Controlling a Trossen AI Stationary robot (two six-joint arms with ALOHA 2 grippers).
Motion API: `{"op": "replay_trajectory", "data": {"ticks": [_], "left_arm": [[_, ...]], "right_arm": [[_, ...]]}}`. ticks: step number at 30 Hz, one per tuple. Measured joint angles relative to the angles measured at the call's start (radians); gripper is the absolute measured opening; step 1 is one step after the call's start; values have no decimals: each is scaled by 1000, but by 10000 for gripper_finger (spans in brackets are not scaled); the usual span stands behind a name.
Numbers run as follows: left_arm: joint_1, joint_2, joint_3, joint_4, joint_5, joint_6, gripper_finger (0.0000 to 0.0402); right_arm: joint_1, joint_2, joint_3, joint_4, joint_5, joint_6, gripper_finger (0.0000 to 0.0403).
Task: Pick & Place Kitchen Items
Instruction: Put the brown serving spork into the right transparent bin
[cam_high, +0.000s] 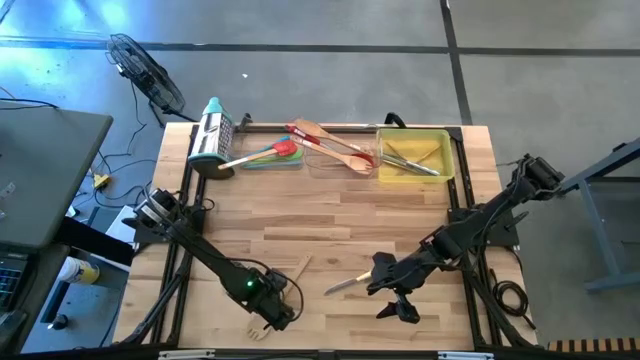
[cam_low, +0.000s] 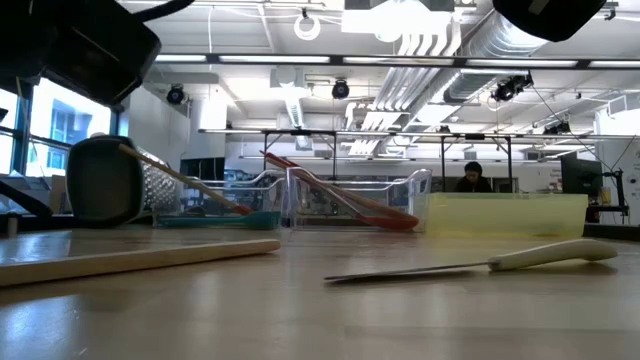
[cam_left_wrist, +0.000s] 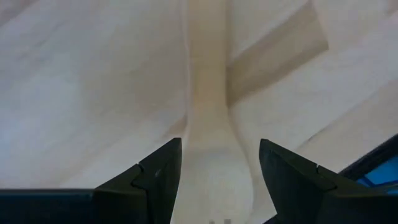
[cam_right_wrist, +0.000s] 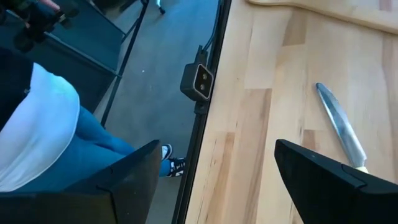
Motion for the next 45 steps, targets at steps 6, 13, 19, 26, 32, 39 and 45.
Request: {"op": "replay_trajectory", "data": {"ticks": [6,13,19,26,32,39,45], "left_arm": [[3,9,1,23,7,27,207],[3,26,-1,9,23,36,207],[3,40,-1,28,22,42,207],[10,86,5,62,69,24,207],[12,124,5,53,105,19,207],[17,131,5,13,96,-6,207],[27,151,6,-2,77,-7,207]], "right_arm": [[0,0,0,2,5,0,305],[0,0,0,3,5,14,305],[0,0,0,3,5,19,305],[2,0,0,2,5,19,305],[2,0,0,2,5,18,305],[2,0,0,1,4,17,305],[2,0,0,1,4,15,305]]}}
